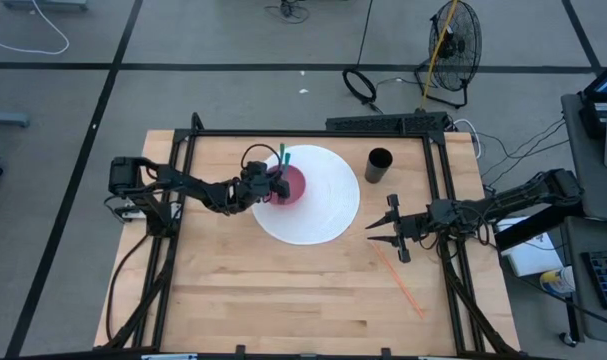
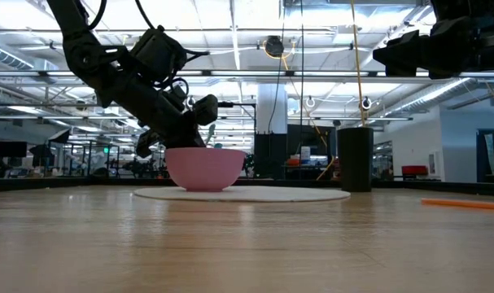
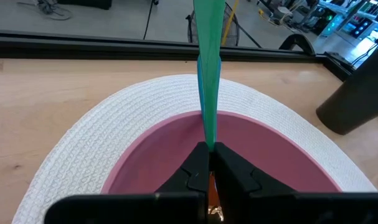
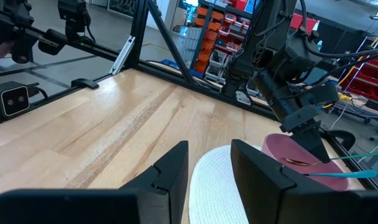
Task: Pick & Place Utensil
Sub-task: Put the green spoon into the pink bowl, then put the black cup on the white mat
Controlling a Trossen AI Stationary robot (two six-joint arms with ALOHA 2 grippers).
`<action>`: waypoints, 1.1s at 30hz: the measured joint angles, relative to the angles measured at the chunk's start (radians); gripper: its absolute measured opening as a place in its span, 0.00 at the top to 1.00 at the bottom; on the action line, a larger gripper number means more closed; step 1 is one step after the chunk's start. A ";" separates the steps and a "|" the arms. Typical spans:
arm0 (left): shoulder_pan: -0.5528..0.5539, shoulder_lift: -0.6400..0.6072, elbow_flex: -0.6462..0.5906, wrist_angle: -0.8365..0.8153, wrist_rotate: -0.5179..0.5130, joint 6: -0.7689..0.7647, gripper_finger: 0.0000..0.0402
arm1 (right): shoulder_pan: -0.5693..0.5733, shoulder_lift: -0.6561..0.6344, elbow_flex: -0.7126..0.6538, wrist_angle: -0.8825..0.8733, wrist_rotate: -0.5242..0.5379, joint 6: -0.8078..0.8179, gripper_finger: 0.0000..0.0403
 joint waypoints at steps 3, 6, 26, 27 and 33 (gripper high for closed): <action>0.000 0.000 0.000 0.000 0.000 -0.002 0.96 | 0.000 0.000 0.000 0.000 0.000 0.000 0.71; 0.000 0.000 0.000 0.000 0.000 -0.002 0.96 | 0.000 0.000 0.000 0.000 0.000 0.000 0.71; 0.000 0.000 0.000 0.001 -0.001 0.014 0.78 | 0.000 0.000 0.000 0.000 0.000 0.000 0.71; 0.000 0.000 0.000 0.002 -0.001 0.023 0.78 | 0.000 0.000 0.000 0.000 0.000 0.000 0.71; -0.003 -0.001 0.000 0.011 -0.001 0.073 0.78 | 0.000 0.000 0.000 0.000 0.000 0.000 0.71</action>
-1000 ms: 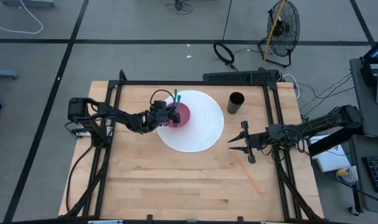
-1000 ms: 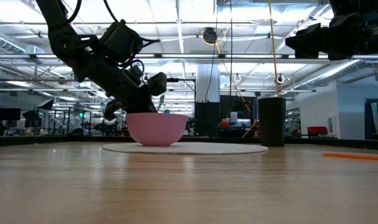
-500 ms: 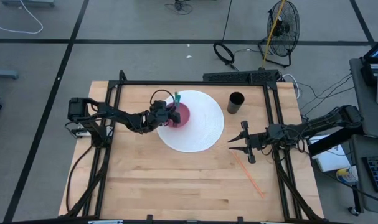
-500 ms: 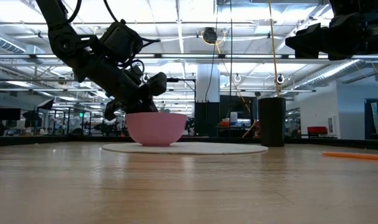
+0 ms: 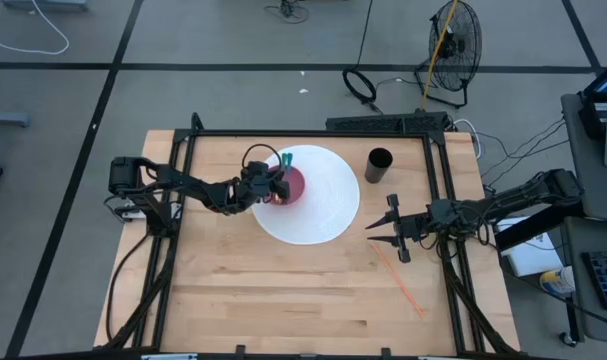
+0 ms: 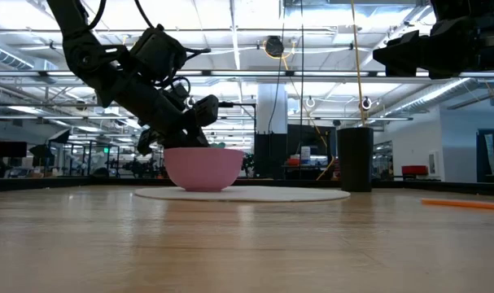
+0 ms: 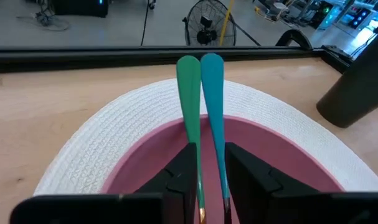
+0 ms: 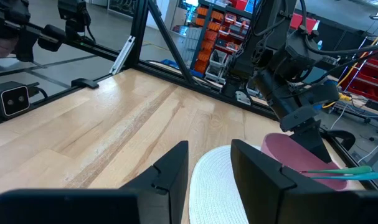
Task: Pick & Place Utensil
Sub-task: Put the black cup on the white mat
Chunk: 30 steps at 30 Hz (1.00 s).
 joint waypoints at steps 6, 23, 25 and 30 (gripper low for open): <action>-0.024 -0.008 0.000 0.087 -0.001 0.102 0.78 | 0.000 0.000 0.000 0.000 0.000 -0.001 0.71; -0.086 -0.169 0.000 0.138 -0.008 0.609 0.78 | 0.000 0.000 0.000 -0.002 0.000 0.000 0.71; -0.097 -0.221 0.001 0.128 -0.008 0.704 0.78 | 0.000 0.000 0.000 -0.001 0.000 -0.001 0.71; -0.156 -0.421 0.001 -0.139 0.004 0.766 0.78 | 0.000 0.000 0.000 0.007 0.046 -0.002 0.71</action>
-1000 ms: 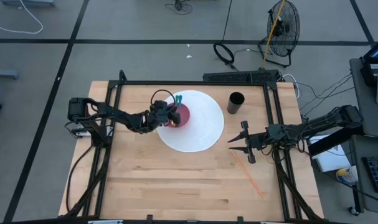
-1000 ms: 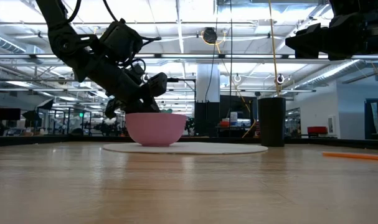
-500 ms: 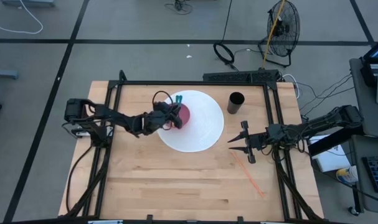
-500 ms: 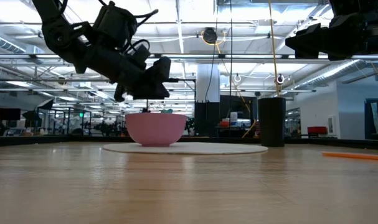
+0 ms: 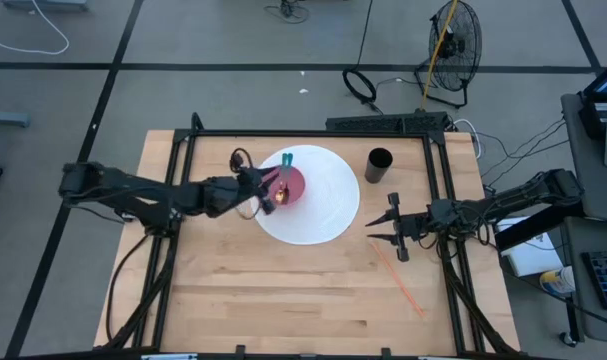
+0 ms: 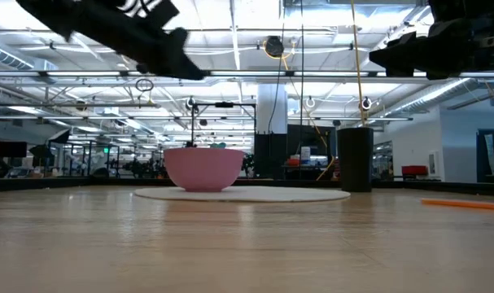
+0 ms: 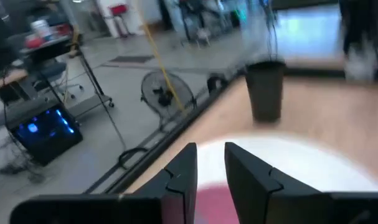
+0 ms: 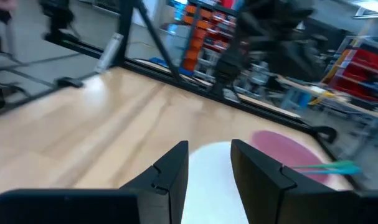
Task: Pick & Place Utensil
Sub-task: Put the black cup on the white mat
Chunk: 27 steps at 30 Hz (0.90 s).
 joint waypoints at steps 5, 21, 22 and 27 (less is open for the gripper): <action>-0.057 -0.229 -0.001 -0.443 0.004 0.014 0.78 | 0.000 0.000 0.000 0.000 0.093 -0.054 0.71; -0.109 -0.570 -0.175 -0.531 0.325 0.046 0.78 | -0.002 0.010 0.120 -0.061 0.193 0.104 0.71; -0.112 -0.585 -0.198 -0.494 0.339 0.065 0.78 | -0.002 0.020 0.154 -0.105 0.198 0.114 0.71; -0.116 -0.660 -0.302 -0.287 0.399 0.156 0.78 | -0.013 0.091 0.320 -0.316 0.351 0.107 0.71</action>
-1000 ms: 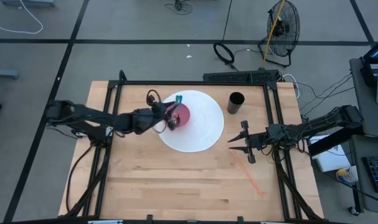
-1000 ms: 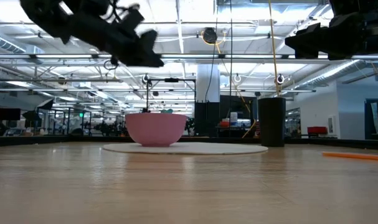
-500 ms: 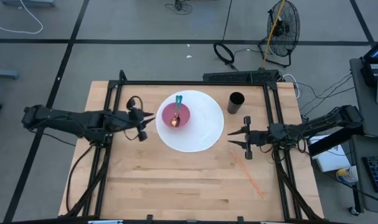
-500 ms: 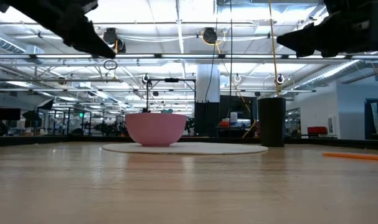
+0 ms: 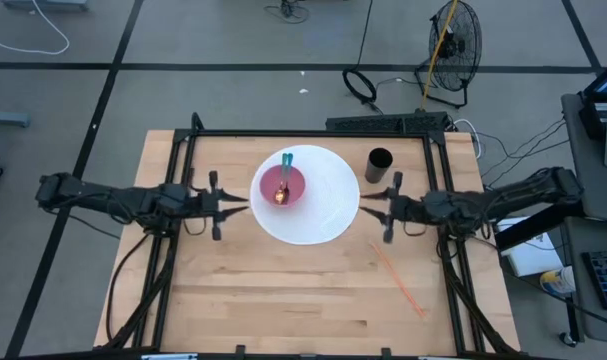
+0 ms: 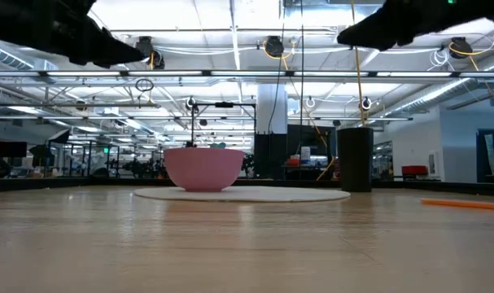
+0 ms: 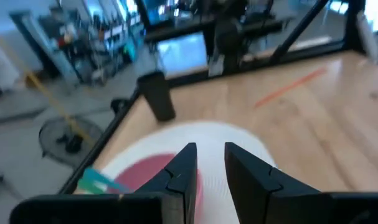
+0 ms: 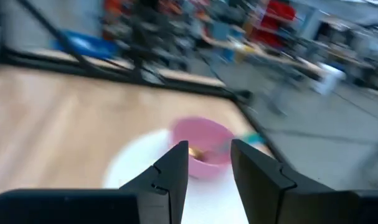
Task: Pick & Place Utensil
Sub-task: Put the black cup on the white mat
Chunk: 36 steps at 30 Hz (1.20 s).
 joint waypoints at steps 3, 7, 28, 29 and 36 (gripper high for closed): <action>0.000 -0.019 -0.029 0.065 0.018 0.002 0.78 | -0.043 0.042 0.102 -0.139 0.081 0.014 0.71; 0.000 -0.018 -0.029 0.073 0.018 -0.018 0.78 | -0.142 0.084 0.230 -0.364 0.103 0.107 0.71; 0.000 -0.018 -0.029 0.117 0.017 0.004 0.78 | -0.772 0.269 0.452 -0.853 -0.122 0.576 0.72; 0.000 -0.018 -0.029 0.118 0.017 0.004 0.78 | -0.797 0.271 0.452 -0.856 -0.149 0.577 0.73; 0.000 -0.018 -0.029 0.162 0.017 -0.018 0.78 | -0.867 0.294 0.452 -0.845 -0.286 0.481 0.79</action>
